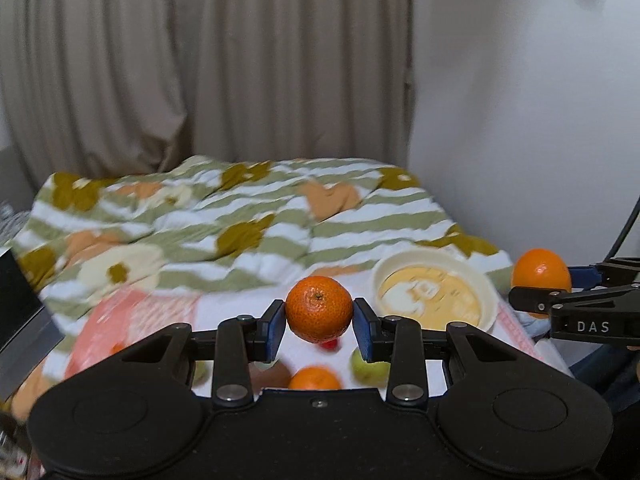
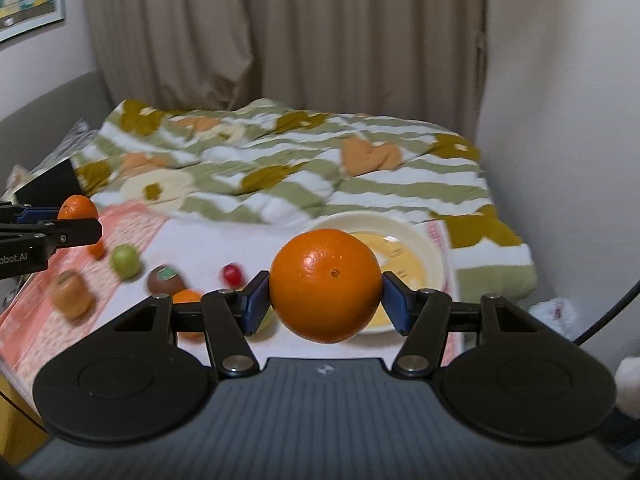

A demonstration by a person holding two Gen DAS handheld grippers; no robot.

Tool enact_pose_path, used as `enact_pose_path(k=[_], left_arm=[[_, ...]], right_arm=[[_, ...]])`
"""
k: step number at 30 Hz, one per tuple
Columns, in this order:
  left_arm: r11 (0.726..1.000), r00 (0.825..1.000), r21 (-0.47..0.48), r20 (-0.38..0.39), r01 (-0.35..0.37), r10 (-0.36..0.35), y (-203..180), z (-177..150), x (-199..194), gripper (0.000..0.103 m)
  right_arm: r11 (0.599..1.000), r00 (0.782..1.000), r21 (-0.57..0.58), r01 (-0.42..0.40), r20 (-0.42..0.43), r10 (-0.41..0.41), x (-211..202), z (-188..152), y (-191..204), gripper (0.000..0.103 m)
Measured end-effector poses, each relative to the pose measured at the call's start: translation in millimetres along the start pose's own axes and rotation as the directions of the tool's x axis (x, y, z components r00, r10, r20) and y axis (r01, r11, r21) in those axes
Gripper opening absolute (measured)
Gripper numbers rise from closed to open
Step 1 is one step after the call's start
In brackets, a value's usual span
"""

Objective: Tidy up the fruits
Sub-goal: 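Lift the tangerine and orange and carry both toward the white duck bowl, then release the tangerine into the bowl with the left tool while the right tool releases the orange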

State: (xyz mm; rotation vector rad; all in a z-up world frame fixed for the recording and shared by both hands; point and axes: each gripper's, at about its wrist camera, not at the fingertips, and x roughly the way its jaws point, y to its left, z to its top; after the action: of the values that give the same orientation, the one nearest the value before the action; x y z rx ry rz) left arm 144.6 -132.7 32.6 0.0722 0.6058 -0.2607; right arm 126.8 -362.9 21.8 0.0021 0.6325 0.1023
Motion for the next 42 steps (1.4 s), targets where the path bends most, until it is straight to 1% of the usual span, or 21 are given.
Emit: enact_pose_path(k=[2, 3, 4, 6, 8, 14, 19, 23, 27, 28, 31, 35, 36, 37, 38, 40, 42], left_arm=[[0.999, 0.999, 0.012, -0.003, 0.032, -0.032, -8.1, 12.8, 15.4, 0.040], [0.999, 0.999, 0.017, -0.008, 0.049, -0.048, -12.7, 19.0, 23.0, 0.040], [0.998, 0.998, 0.024, -0.013, 0.065, -0.065, -16.7, 25.1, 32.2, 0.040], [0.994, 0.996, 0.050, -0.025, 0.092, -0.091, -26.3, 36.7, 50.3, 0.040], [0.990, 0.993, 0.077, -0.041, 0.115, -0.112, -35.3, 46.4, 71.0, 0.040], [0.971, 0.979, 0.149, -0.111, 0.189, -0.173, -56.5, 64.6, 138.1, 0.040], [0.949, 0.963, 0.209, -0.179, 0.237, -0.201, -71.3, 65.0, 193.2, 0.040], [0.926, 0.945, 0.250, -0.237, 0.284, -0.226, -82.9, 56.9, 231.7, 0.040], [0.904, 0.929, 0.284, -0.283, 0.319, -0.239, -96.0, 48.6, 260.9, 0.040], [0.899, 0.926, 0.293, -0.289, 0.326, -0.242, -99.0, 46.1, 265.8, 0.040], [0.883, 0.921, 0.322, -0.305, 0.341, -0.244, -108.1, 40.9, 279.9, 0.040], [0.873, 0.923, 0.353, -0.308, 0.337, -0.231, -115.8, 36.7, 291.7, 0.041], [0.872, 0.924, 0.356, -0.306, 0.335, -0.230, -116.3, 36.3, 293.7, 0.042], [0.872, 0.926, 0.360, -0.300, 0.331, -0.228, -116.4, 36.3, 293.6, 0.057], [0.872, 0.929, 0.363, -0.293, 0.327, -0.227, -115.6, 37.1, 293.3, 0.082], [0.876, 0.940, 0.368, -0.254, 0.312, -0.228, -113.3, 39.4, 286.1, 0.102], [0.874, 0.946, 0.381, -0.231, 0.301, -0.225, -110.6, 42.0, 276.0, 0.103]], right_arm=[[1.000, 1.000, 0.018, 0.018, -0.002, -0.018, 7.9, 8.3, -12.1, 0.074], [0.999, 0.999, 0.029, 0.040, -0.010, -0.040, 16.6, 14.1, -23.0, 0.074], [0.999, 0.999, 0.029, 0.040, -0.010, -0.040, 16.6, 14.1, -23.0, 0.074], [0.997, 0.998, 0.043, 0.064, -0.022, -0.063, 34.5, 23.8, -36.8, 0.074], [0.996, 0.997, 0.049, 0.070, -0.026, -0.069, 40.9, 26.9, -41.0, 0.074], [0.989, 0.993, 0.097, 0.112, -0.052, -0.107, 79.0, 38.8, -63.6, 0.074], [0.974, 0.985, 0.161, 0.159, -0.097, -0.145, 119.6, 39.7, -86.9, 0.074], [0.965, 0.979, 0.186, 0.183, -0.120, -0.162, 133.5, 37.8, -94.3, 0.074], [0.949, 0.967, 0.211, 0.232, -0.151, -0.203, 148.7, 33.0, -105.1, 0.074], [0.942, 0.964, 0.231, 0.244, -0.166, -0.208, 152.5, 29.6, -110.4, 0.074], [0.937, 0.961, 0.241, 0.253, -0.177, -0.214, 155.0, 27.1, -112.9, 0.074], [0.932, 0.957, 0.248, 0.263, -0.189, -0.219, 157.8, 23.5, -118.1, 0.074], [0.932, 0.957, 0.248, 0.264, -0.190, -0.220, 158.5, 22.8, -119.4, 0.074], [0.932, 0.957, 0.249, 0.264, -0.191, -0.220, 160.0, 23.1, -120.7, 0.074], [0.932, 0.957, 0.249, 0.264, -0.190, -0.220, 160.3, 22.8, -121.8, 0.074], [0.931, 0.957, 0.253, 0.263, -0.189, -0.219, 160.3, 23.8, -123.4, 0.074], [0.932, 0.959, 0.254, 0.259, -0.185, -0.216, 159.0, 25.7, -125.1, 0.074]])
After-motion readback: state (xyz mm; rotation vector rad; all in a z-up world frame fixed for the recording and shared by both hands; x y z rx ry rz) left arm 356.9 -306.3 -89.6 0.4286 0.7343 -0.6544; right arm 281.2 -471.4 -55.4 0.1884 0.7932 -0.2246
